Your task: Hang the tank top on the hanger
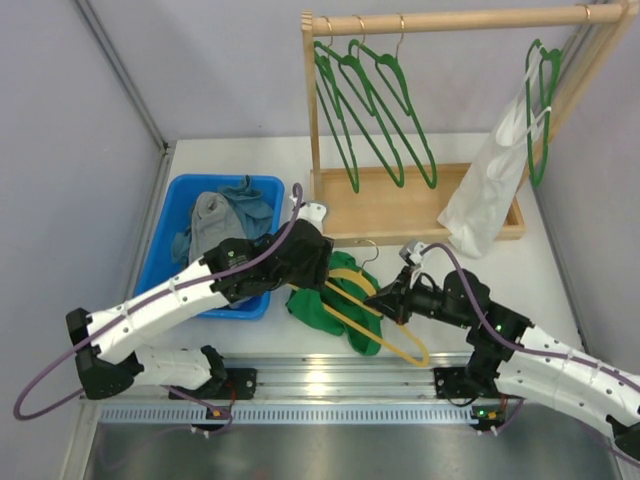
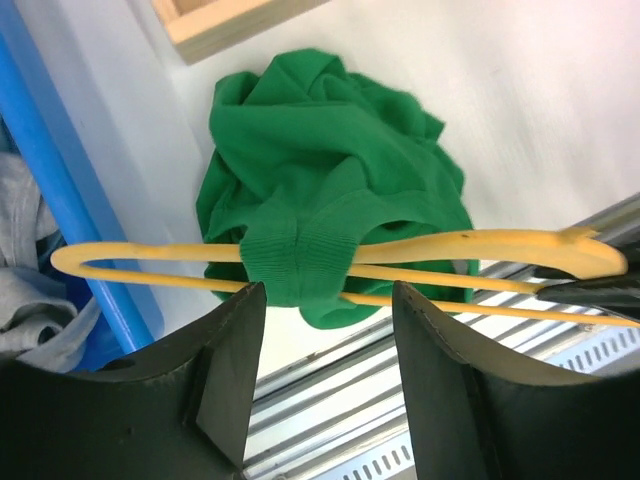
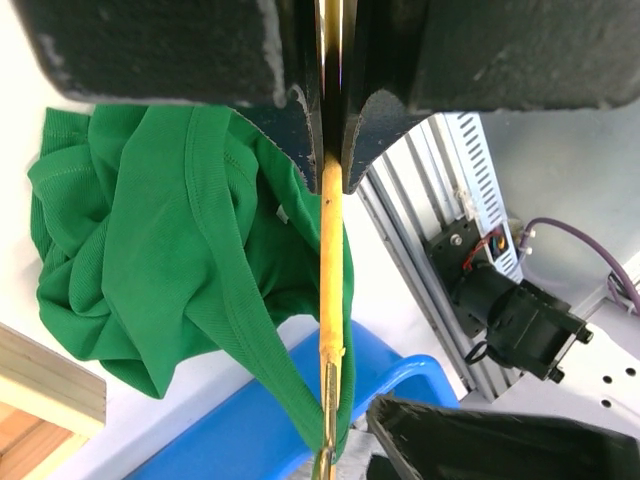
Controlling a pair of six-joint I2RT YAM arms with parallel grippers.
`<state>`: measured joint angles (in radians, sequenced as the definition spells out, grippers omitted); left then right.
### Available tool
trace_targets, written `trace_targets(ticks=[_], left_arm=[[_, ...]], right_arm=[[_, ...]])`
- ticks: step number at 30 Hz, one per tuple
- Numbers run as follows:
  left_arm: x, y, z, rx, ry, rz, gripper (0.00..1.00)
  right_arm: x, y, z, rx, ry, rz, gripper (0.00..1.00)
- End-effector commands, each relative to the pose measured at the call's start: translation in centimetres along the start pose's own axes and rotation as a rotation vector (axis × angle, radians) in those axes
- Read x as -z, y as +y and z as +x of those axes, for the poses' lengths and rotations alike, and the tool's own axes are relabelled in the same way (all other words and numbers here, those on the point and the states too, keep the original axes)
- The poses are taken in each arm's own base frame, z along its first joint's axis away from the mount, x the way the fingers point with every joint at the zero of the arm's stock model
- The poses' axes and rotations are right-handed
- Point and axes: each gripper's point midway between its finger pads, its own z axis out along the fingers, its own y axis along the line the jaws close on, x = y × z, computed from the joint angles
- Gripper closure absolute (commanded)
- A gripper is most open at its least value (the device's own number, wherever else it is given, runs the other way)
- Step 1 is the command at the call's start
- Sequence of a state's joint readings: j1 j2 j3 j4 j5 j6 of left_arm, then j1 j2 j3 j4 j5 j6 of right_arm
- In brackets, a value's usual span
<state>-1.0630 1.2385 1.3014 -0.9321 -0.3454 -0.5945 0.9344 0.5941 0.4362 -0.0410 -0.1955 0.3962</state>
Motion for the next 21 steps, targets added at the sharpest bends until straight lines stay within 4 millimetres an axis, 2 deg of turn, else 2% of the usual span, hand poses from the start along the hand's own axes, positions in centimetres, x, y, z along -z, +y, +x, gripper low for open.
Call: trace_targets(ticks=[1,2,3,6,7,11,15,21], left_arm=[[2.6,-1.8,-3.4,-0.003,-0.152,0.140,0.41],[2.4,-2.2,-2.9,-0.013,-0.151,0.173,0.40],[3.1,-2.9,-3.1,-0.020,-0.177,0.238,0.39],[3.3,-4.9,-3.9,-0.015,-0.246,0.354,0.36],[3.4,-5.6,-4.7,-0.006,-0.286,0.384,0.34],[2.3,-6.5,-5.0,-0.012,-0.318,0.393,0.34],[0.2,-6.5,-5.2,-0.016,-0.331,0.329,0.33],[-1.1,-7.9,-5.7,-0.030,-0.361,0.351,0.33]], right_arm=[[-0.3,1.7,-2.6,0.027,-0.100,-0.066,1.00],[-0.4,1.7,-2.5,0.025,-0.097,-0.066,1.00],[-0.5,1.7,-2.5,0.025,-0.099,-0.065,1.00],[-0.8,1.6,-2.2,0.021,-0.088,-0.060,1.00],[-0.9,1.6,-2.1,0.019,-0.085,-0.059,1.00],[-1.1,1.6,-1.9,0.018,-0.079,-0.052,1.00],[-1.3,1.6,-1.7,0.019,-0.070,-0.051,1.00],[-1.8,1.4,-1.4,0.019,-0.052,-0.042,1.00]])
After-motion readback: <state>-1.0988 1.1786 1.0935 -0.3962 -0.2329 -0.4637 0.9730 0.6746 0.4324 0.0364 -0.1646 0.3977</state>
